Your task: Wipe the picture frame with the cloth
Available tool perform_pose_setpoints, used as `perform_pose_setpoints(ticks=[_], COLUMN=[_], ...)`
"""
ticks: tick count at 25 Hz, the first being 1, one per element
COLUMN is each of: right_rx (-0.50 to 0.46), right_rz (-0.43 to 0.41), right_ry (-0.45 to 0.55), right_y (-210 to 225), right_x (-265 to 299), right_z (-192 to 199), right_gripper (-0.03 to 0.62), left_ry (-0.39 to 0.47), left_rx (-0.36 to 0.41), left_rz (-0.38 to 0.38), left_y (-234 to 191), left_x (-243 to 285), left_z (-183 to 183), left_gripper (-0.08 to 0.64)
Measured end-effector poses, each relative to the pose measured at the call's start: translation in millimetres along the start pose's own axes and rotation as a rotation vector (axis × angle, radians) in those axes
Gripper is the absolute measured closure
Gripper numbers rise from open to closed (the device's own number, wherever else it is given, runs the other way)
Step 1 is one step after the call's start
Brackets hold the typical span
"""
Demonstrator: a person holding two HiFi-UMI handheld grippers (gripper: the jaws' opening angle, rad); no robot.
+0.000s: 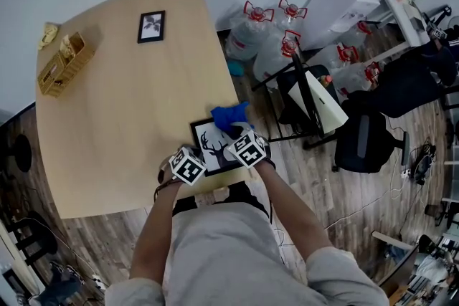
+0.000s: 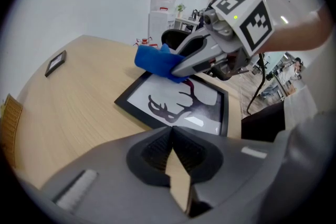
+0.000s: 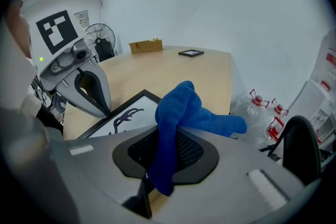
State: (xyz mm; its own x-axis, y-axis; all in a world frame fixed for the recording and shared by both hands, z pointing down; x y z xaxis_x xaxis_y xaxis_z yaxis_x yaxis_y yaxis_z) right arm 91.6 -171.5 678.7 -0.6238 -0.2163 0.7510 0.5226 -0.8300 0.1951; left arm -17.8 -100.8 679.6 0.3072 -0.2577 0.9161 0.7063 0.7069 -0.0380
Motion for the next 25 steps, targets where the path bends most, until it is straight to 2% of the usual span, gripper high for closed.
perform_pose_setpoints(ticks=[5, 16, 25], right_rx=[-0.011, 0.001, 0.039], right_rz=[-0.003, -0.016, -0.038], right_ry=[0.002, 0.007, 0.021], right_y=[-6, -32, -49], right_x=[-5, -15, -30], right_z=[1, 30, 46], right_gripper=[0.532, 0.532, 0.532], left_ry=[0.004, 0.004, 0.014], left_rx=[-0.006, 0.003, 0.006], left_rz=[-0.001, 0.009, 0.018], left_y=[-4, -3, -3], left_x=[1, -2, -2], left_z=[0, 2, 0], left_gripper=[0.506, 0.506, 0.506])
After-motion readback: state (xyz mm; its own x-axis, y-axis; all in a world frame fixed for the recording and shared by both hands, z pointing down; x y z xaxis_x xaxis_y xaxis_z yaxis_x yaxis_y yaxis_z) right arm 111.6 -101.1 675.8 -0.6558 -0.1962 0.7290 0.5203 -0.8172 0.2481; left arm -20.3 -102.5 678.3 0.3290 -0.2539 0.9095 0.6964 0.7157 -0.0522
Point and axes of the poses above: the fingertips, and each gripper's own axes: x forward along the fingers, y to its right, z out of its underside, the point moved 4 cm from there along -x, backward along the fingers, and after that the axes turned 9 degrees about -z, right-handed, at the moved point
